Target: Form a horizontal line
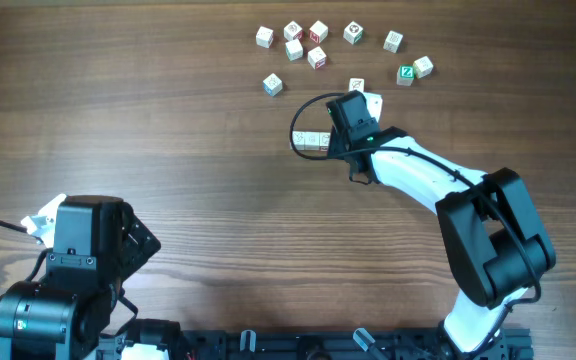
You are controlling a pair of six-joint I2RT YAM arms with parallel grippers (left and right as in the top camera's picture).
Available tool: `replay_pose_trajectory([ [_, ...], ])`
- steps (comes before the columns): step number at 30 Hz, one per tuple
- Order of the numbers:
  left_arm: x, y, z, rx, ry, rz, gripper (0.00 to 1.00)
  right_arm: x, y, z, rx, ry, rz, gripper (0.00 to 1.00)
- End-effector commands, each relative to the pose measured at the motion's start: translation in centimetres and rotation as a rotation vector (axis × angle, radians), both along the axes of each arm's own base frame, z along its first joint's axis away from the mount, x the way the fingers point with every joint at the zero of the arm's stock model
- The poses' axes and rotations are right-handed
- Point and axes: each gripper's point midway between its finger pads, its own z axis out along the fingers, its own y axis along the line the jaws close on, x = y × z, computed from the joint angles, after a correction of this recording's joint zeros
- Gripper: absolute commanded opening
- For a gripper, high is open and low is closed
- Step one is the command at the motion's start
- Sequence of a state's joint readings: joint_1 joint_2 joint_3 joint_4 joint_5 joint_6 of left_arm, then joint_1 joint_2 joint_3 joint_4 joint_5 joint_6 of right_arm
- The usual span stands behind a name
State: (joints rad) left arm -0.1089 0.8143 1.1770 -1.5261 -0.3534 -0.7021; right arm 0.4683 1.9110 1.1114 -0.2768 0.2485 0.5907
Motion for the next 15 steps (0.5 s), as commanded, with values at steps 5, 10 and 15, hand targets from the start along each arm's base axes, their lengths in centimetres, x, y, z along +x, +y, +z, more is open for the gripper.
replay_pose_trajectory([
  [5,-0.1,0.2,0.0,-0.002,-0.006,0.023,1.0,0.5,0.2,6.0,0.068,-0.092,-0.031,0.05],
  [10,-0.1,0.2,0.0,-0.002,-0.006,0.023,1.0,-3.2,-1.7,15.2,0.119,-0.18,-0.037,0.05],
  [15,-0.1,0.2,0.0,-0.002,-0.006,0.023,1.0,-10.3,-5.3,24.1,0.179,-0.3,-0.031,0.64],
])
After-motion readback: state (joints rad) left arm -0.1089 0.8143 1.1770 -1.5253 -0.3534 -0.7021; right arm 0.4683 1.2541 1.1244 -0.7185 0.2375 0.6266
